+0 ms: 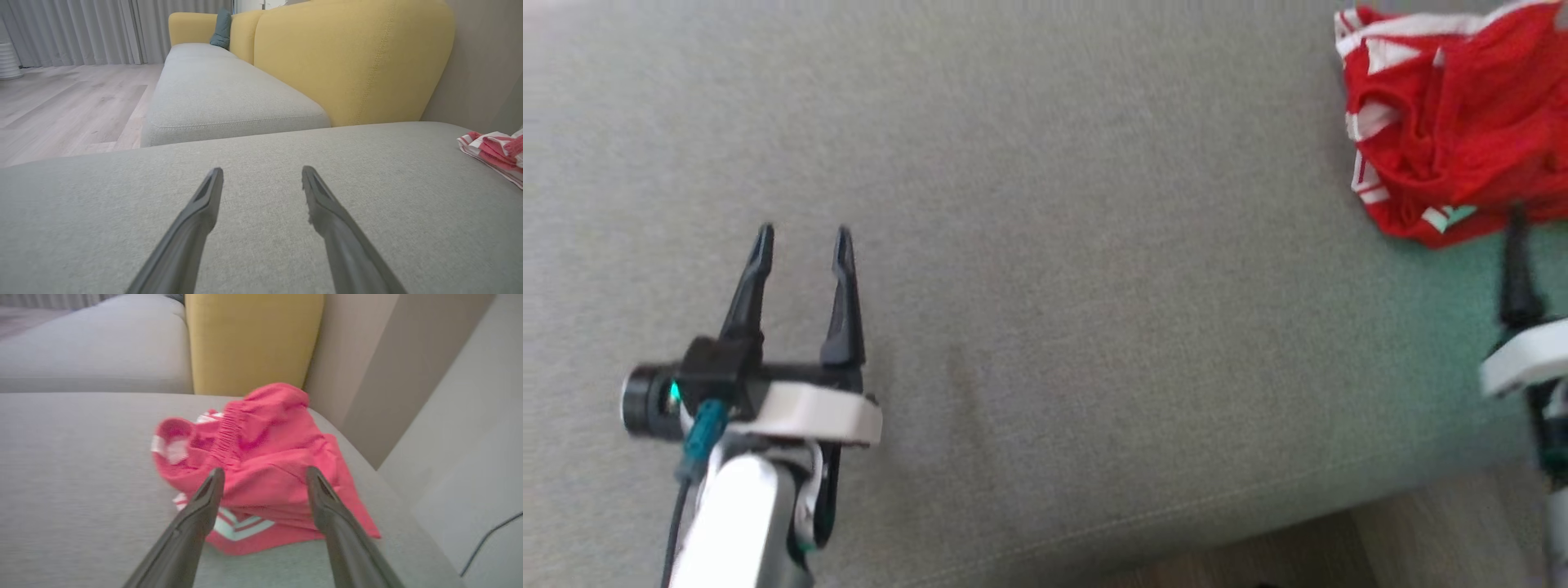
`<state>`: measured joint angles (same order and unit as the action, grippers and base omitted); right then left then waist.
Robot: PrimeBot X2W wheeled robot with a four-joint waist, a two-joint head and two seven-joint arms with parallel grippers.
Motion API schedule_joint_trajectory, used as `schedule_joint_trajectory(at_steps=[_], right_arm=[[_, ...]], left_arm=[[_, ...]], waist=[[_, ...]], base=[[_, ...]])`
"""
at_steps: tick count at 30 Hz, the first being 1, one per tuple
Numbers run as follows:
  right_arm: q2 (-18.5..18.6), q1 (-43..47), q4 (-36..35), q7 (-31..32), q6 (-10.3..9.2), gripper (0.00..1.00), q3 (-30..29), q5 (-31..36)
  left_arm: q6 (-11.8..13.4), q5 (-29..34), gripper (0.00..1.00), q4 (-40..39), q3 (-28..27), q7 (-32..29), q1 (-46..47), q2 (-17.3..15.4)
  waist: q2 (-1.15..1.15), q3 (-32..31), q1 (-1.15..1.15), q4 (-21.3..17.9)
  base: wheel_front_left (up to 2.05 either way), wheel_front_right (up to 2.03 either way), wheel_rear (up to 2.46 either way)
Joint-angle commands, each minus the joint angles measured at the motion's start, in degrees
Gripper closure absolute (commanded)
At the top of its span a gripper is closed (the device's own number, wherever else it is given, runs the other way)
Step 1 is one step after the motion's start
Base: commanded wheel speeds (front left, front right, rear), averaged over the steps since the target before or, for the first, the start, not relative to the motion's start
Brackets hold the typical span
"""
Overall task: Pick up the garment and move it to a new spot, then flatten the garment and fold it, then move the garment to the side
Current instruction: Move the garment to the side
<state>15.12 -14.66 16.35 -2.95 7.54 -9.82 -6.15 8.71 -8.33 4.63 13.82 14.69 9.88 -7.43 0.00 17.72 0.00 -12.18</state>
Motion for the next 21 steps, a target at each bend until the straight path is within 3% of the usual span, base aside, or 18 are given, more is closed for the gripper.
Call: schedule_joint_trajectory(at_steps=[1, 9, 21], right_arm=[[0.0, 1.5, -4.5, 0.6, -0.05, 0.0, 1.7, -0.6], [-6.1, 8.2, -19.1, 4.7, -0.05, 0.0, 8.5, -2.9], [-8.8, 10.4, -21.5, 5.3, -0.05, 0.0, 13.4, -4.8]], left_arm=[[0.5, -0.4, 0.0, -1.9, -2.2, 0.3, 0.1, -0.4], [1.3, -1.5, 0.0, -2.2, -3.4, 0.3, -4.0, -0.7], [1.3, -2.6, 0.0, -1.1, -3.8, 0.3, -7.3, -1.3]], waist=[[0.0, -2.8, 0.0, 1.8], [0.0, -6.9, 0.0, 5.9], [0.0, -11.2, 0.0, 8.8]], base=[[0.0, 0.0, 0.0], [0.0, 0.0, 0.0], [0.0, 0.0, 0.0]])
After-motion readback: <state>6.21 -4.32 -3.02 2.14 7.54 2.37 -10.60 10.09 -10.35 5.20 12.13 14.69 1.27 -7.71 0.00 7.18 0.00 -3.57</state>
